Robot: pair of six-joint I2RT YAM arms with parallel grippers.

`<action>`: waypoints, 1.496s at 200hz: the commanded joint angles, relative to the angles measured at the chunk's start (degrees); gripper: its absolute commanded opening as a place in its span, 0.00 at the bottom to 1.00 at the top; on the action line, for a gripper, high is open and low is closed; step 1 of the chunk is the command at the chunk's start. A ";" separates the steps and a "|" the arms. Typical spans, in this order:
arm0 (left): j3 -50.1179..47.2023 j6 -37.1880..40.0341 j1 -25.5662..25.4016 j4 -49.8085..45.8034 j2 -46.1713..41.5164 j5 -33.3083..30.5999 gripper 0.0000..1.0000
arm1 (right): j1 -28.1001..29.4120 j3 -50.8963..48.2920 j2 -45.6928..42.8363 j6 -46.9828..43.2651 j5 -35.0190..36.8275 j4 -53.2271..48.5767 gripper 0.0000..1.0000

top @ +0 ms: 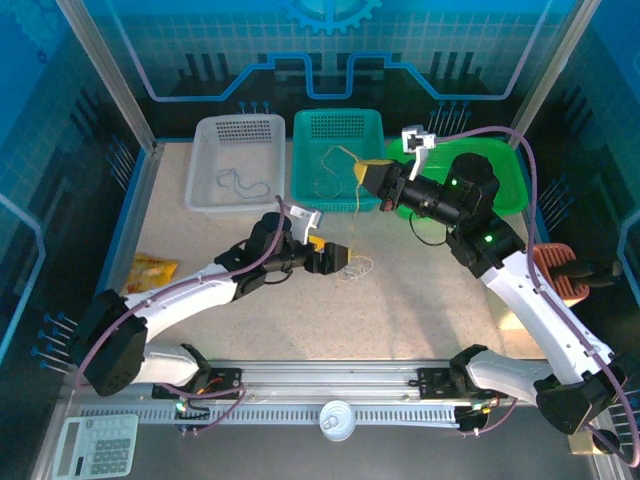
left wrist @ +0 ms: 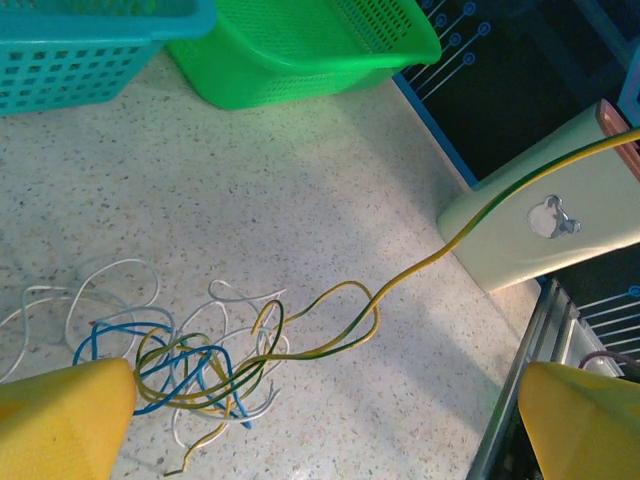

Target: Untangle the cables

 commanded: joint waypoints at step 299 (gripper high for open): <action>-8.06 -1.14 -1.58 14.90 12.37 -0.83 0.65 | -8.52 20.32 3.79 11.51 0.18 12.07 0.00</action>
